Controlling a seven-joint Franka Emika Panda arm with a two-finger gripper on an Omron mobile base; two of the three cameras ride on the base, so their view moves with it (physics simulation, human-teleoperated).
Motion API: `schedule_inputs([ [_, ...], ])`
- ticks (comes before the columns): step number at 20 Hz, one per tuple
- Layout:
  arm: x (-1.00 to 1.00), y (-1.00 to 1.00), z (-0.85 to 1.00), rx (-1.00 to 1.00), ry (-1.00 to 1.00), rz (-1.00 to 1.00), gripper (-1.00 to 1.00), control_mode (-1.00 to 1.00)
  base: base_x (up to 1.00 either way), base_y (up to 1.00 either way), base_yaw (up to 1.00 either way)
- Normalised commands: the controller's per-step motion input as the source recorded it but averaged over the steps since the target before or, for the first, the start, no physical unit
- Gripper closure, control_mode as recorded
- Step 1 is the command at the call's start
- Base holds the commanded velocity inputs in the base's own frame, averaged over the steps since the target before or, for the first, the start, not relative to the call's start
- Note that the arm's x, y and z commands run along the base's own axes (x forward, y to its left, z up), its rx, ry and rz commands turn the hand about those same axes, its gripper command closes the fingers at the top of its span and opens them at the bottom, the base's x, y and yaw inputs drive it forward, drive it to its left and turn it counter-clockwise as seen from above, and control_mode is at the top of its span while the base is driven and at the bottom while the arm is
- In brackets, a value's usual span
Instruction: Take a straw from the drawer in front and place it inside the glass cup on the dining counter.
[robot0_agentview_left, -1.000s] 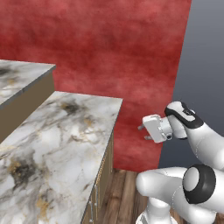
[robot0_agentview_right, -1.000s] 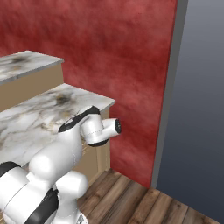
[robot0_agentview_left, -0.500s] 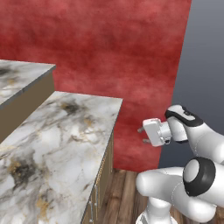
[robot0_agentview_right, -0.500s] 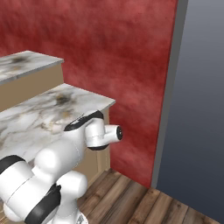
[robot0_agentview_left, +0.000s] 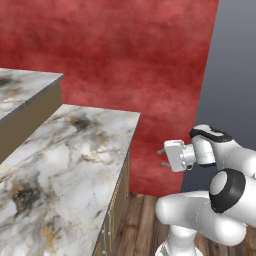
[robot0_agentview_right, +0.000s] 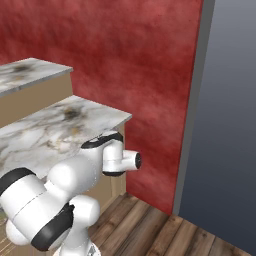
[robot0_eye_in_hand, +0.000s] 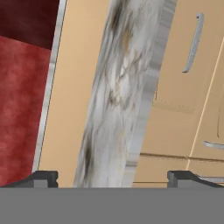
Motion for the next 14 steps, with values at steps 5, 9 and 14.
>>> schedule_inputs([
  [5,0.05,0.0,-0.19,0.06,0.0,0.0,-1.0,-1.0,0.0,0.0,0.0],
  [9,0.08,0.0,-0.23,0.04,0.0,0.0,-1.0,-1.0,0.0,0.0,0.0],
  [14,0.09,0.0,-0.16,0.04,0.0,0.0,-1.0,-1.0,0.0,0.0,0.0],
])
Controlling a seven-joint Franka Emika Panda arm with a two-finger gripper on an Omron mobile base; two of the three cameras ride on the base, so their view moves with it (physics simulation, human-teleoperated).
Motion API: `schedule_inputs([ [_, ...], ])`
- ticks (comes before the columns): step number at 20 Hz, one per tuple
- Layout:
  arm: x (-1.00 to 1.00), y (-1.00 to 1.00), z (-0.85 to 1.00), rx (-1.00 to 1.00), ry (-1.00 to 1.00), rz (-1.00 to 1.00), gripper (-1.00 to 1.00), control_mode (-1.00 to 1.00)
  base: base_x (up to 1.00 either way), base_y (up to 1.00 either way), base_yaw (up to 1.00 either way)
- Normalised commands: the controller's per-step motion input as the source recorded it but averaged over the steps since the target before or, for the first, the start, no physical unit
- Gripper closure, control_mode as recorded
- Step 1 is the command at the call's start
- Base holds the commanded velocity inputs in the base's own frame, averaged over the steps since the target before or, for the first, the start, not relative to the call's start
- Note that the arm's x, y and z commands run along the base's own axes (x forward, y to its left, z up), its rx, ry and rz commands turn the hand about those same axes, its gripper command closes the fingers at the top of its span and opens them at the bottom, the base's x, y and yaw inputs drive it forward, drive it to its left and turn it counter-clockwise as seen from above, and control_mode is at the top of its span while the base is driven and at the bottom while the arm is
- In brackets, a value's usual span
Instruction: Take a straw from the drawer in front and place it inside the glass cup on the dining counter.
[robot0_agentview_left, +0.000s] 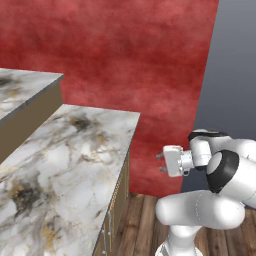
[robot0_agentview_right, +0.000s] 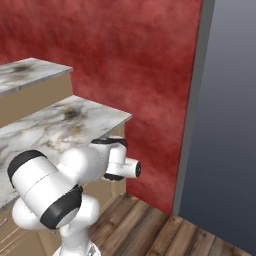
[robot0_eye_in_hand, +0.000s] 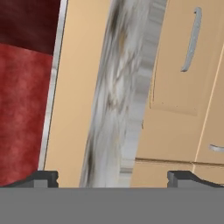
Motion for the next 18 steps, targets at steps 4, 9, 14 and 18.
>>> schedule_inputs([
  [4,0.08,0.0,-0.11,0.03,0.0,0.0,-1.0,-1.0,0.0,0.0,0.0],
  [9,0.05,0.0,-0.1,0.03,0.0,0.0,-1.0,-1.0,0.0,0.0,0.0],
  [14,0.03,0.0,-0.09,0.03,0.0,0.0,-1.0,-1.0,0.0,0.0,0.0],
  [18,0.0,0.08,-0.08,0.02,-0.02,0.0,-1.0,-1.0,0.0,0.0,0.0],
])
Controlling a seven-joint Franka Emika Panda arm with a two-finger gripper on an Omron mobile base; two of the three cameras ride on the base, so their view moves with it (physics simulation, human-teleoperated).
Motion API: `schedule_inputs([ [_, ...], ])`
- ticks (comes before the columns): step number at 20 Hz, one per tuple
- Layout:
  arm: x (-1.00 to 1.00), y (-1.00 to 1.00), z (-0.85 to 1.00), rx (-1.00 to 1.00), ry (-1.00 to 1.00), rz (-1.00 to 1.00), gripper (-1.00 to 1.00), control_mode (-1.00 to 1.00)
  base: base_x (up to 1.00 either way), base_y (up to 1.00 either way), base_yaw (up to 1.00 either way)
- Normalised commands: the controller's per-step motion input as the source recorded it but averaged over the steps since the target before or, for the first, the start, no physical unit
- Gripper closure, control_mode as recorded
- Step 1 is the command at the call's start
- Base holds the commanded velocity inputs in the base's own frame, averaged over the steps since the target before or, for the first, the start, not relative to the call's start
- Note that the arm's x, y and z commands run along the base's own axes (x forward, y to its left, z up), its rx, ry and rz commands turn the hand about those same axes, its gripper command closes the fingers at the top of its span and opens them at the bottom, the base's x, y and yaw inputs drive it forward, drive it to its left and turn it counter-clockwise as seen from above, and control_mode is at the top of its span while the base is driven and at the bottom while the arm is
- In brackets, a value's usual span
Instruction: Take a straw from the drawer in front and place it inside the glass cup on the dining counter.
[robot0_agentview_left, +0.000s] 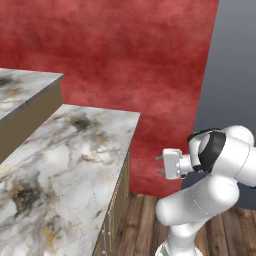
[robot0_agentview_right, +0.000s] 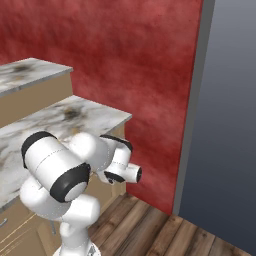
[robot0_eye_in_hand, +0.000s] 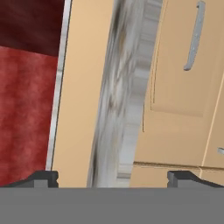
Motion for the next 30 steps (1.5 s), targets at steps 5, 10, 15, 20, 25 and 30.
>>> schedule_inputs([
  [5,0.01,0.09,-0.06,0.04,-0.01,0.0,-1.0,-1.0,0.0,0.0,0.0],
  [10,0.1,0.01,-0.07,0.05,0.0,0.0,-1.0,-1.0,0.0,0.0,0.0],
  [15,0.15,0.0,-0.08,0.06,0.0,0.0,-1.0,-1.0,0.0,0.0,0.0],
  [20,0.18,0.0,-0.11,0.05,0.0,0.0,-1.0,-1.0,0.0,0.0,0.0],
  [25,0.18,0.0,-0.13,0.04,0.0,0.0,-1.0,-1.0,0.0,0.0,0.0],
  [30,0.16,0.0,-0.12,0.04,0.0,0.0,-1.0,-1.0,0.0,0.0,0.0],
])
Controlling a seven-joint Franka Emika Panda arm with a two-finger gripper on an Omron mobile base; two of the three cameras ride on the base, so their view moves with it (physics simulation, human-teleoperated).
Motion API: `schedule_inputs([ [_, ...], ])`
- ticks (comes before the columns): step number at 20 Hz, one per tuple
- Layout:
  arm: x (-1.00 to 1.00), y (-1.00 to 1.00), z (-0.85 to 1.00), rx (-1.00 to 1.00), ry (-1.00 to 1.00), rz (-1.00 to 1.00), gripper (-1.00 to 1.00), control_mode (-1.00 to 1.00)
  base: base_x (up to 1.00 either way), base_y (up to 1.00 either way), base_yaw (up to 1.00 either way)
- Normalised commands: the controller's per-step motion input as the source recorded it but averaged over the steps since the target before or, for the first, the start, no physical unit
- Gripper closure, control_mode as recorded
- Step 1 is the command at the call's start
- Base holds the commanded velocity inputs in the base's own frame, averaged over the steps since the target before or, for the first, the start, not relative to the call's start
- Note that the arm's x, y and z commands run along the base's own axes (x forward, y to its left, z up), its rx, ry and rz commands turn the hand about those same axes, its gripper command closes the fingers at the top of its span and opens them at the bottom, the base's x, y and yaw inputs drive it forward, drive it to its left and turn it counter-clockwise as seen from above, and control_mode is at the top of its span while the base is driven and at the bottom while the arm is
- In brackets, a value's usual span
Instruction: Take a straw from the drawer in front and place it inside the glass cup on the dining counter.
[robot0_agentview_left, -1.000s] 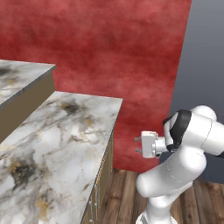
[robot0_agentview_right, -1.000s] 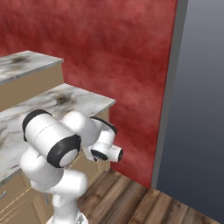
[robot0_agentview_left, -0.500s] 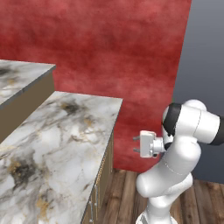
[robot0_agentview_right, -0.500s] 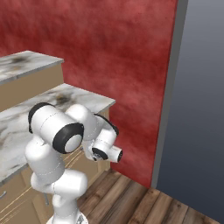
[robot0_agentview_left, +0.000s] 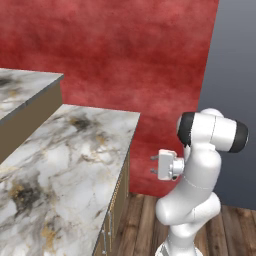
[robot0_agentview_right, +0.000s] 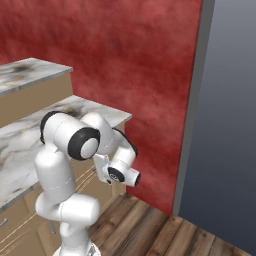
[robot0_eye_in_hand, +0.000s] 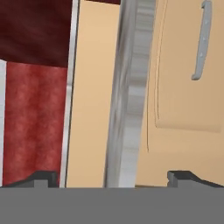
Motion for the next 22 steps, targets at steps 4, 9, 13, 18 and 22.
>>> schedule_inputs([
  [4,0.15,0.0,-0.15,0.03,0.0,0.0,-1.0,-1.0,0.0,0.0,0.0],
  [9,0.14,0.0,-0.18,0.02,-0.02,0.0,-1.0,-1.0,0.0,0.0,0.0],
  [13,0.1,0.01,-0.15,0.01,-0.02,0.0,-1.0,-1.0,0.0,0.0,0.0],
  [18,0.08,0.07,-0.17,0.0,-0.03,0.0,-1.0,-1.0,0.0,0.0,0.0],
  [22,0.07,0.13,-0.16,0.0,-0.03,0.0,-1.0,-1.0,0.0,0.0,0.0],
])
